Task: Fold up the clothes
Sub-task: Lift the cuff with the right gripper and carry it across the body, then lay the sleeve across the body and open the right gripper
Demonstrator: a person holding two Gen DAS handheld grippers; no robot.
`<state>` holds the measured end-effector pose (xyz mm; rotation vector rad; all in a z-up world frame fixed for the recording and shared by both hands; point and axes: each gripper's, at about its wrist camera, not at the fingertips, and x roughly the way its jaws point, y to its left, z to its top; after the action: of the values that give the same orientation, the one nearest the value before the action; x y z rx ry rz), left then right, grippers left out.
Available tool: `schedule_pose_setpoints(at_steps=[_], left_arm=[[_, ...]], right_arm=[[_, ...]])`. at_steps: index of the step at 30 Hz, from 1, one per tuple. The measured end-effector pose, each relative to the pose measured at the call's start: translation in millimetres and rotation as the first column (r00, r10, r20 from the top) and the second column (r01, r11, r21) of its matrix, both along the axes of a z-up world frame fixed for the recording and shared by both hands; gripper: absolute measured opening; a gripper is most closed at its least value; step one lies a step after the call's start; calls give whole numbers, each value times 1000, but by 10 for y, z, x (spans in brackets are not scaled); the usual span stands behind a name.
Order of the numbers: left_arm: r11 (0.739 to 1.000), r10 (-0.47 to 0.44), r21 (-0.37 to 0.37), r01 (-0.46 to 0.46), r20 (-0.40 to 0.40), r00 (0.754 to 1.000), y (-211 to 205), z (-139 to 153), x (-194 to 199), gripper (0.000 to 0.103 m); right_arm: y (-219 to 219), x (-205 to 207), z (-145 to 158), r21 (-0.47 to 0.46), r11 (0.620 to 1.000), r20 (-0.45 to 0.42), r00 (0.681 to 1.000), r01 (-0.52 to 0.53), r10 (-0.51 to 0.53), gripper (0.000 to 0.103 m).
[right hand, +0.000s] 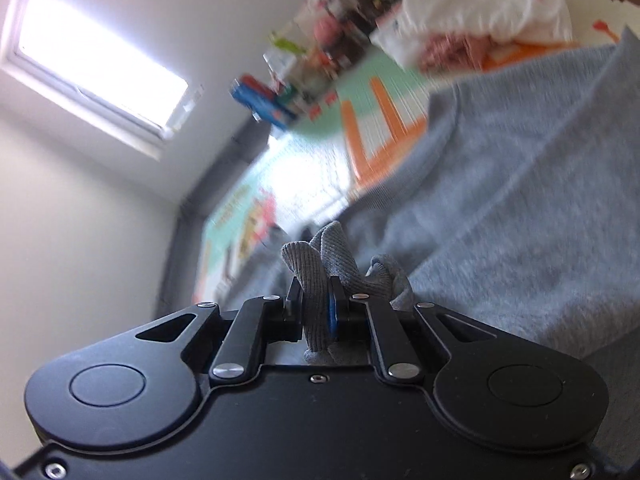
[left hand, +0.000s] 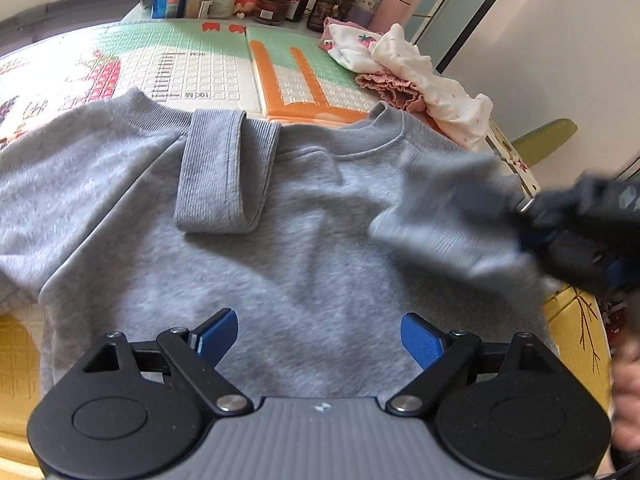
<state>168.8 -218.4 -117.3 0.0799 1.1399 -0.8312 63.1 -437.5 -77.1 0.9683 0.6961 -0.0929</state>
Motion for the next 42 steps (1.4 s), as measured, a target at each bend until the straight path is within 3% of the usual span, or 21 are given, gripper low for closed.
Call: schedule_pose_setpoints(at_steps=[7,9,13,19,24,29,34,37,40,42], left_arm=[[999,-30,16,30,-2,1000,58,-23,-33,92],[999,-35,21,35,-8,999,46,-43,-39,92],[998,-63,25,63,-8,998,20,-56,-81,92],[994,-110,12,111,-5,994,-62,-57,-159,92],[988,-156,-21,156,-15,988,-185,-48,-216,93],[984,-176,-43,175,-20,984,-339,-52,-232,93],[984,-146,-114,139,-47,988,-378,-44,-175,93],[986,-138,-103,130,-77,987,-430,-95,-123,89],[988,-115,-116,101,-115,987,-452,-148,-66,79],[991,-98,-108,84,-135,986,-474,-194,-38,51]], right_arm=[[212,3,-347,-38,998,-82,995,-52,49,10],[239,2,-372,-40,997,-94,993,-70,66,17],[253,-41,-303,-49,994,-82,992,-101,96,30],[148,-230,32,-109,993,-29,999,-47,44,44],[50,-349,95,-194,980,-82,996,-41,26,45],[-146,-579,-11,-194,981,-130,991,15,-41,45],[-357,-838,-67,-203,976,-161,980,82,-115,45],[-483,-1001,-56,-218,968,-164,974,121,-159,44],[-605,-1161,-49,-230,960,-167,965,161,-202,44],[-669,-1260,-63,-222,957,-169,959,188,-227,44]])
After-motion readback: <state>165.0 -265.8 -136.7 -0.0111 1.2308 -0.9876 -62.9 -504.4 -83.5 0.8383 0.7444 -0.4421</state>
